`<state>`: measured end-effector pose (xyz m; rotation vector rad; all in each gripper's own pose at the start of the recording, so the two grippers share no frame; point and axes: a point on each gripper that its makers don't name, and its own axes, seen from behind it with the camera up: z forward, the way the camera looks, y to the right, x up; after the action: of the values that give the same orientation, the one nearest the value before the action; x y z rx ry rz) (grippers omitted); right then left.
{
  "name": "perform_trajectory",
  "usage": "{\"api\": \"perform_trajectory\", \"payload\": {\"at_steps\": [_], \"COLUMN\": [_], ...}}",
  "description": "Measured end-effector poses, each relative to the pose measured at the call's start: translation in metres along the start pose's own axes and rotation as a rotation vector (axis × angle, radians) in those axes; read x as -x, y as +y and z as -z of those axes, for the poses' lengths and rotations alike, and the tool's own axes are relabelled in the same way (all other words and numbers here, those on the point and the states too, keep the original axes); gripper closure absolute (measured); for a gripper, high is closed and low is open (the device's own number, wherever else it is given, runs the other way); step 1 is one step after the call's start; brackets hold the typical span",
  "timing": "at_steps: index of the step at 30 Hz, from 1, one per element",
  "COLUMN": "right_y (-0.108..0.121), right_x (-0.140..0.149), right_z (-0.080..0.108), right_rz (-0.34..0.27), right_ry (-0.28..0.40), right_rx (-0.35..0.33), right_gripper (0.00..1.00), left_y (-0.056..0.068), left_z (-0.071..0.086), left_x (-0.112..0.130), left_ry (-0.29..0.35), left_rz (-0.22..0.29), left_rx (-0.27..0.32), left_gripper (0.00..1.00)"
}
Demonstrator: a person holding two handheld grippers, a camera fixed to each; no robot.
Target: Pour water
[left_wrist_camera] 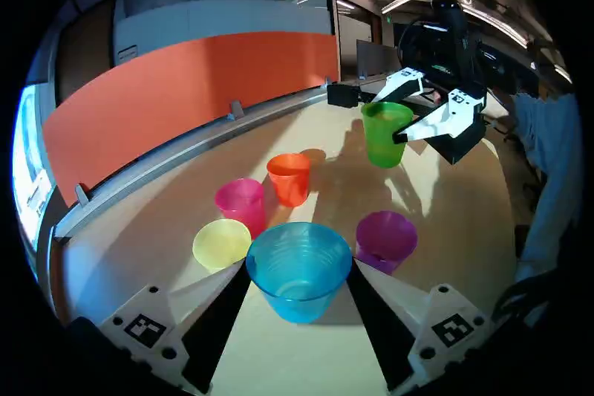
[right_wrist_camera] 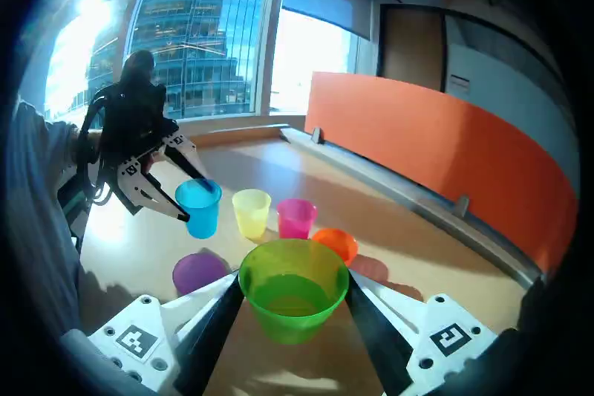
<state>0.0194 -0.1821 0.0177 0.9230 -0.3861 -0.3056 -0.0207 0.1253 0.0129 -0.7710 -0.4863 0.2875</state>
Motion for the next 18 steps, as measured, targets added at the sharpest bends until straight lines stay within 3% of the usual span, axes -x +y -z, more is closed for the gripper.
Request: {"api": "perform_trajectory", "payload": {"at_steps": [18], "right_y": [-0.005], "right_x": [0.022], "right_z": [-0.015], "right_rz": [-0.014], "right_ry": [-0.043], "right_rx": [-0.020], "right_gripper": [0.08], "left_y": [0.003], "left_z": [-0.018], "left_x": [0.030], "left_ry": [-0.051], "left_rz": [0.026], "left_rx": [0.021], "left_gripper": [0.11]}}
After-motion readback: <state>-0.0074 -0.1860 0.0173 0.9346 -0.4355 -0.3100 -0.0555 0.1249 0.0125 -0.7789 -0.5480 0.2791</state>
